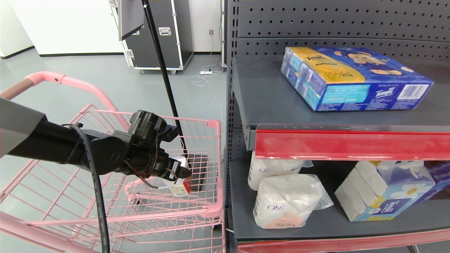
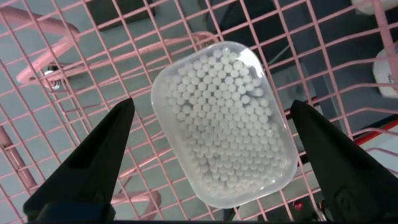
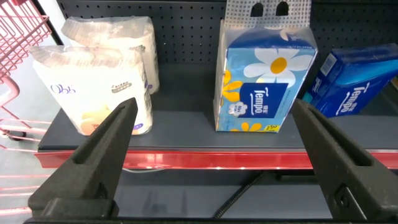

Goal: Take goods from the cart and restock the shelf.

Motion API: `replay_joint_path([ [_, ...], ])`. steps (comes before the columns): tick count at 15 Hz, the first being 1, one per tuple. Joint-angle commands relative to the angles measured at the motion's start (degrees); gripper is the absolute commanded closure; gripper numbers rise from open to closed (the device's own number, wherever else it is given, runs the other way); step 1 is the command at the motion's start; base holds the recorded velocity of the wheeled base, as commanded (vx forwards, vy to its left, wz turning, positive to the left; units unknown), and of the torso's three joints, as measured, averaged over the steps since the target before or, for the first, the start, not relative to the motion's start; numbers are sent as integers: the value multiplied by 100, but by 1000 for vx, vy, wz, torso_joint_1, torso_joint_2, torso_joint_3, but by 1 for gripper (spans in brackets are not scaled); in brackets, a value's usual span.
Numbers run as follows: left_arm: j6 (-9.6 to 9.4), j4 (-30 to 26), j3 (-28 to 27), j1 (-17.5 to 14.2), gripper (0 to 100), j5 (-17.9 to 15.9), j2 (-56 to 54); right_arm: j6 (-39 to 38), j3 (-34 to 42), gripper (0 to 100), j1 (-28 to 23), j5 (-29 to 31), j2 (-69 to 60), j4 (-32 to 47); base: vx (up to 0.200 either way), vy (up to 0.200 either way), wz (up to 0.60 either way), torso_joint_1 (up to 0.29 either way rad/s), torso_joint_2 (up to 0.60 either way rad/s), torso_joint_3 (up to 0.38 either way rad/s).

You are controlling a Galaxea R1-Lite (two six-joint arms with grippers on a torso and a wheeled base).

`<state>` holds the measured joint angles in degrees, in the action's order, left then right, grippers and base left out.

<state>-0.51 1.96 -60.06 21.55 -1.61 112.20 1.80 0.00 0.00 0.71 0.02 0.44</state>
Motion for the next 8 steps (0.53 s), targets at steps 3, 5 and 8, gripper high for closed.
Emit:
replay_joint_path([
  [3,86,6,-208,33,0,12,293,4,0,0,0,0,-2,0,0,0,0,0,0,0],
  [5,104,6,-331,33,0,12,373,4,0,0,0,0,6,0,0,0,0,0,0,0],
  [8,139,6,-375,33,0,82,425,4,0,0,0,0,6,0,0,0,0,0,0,0],
])
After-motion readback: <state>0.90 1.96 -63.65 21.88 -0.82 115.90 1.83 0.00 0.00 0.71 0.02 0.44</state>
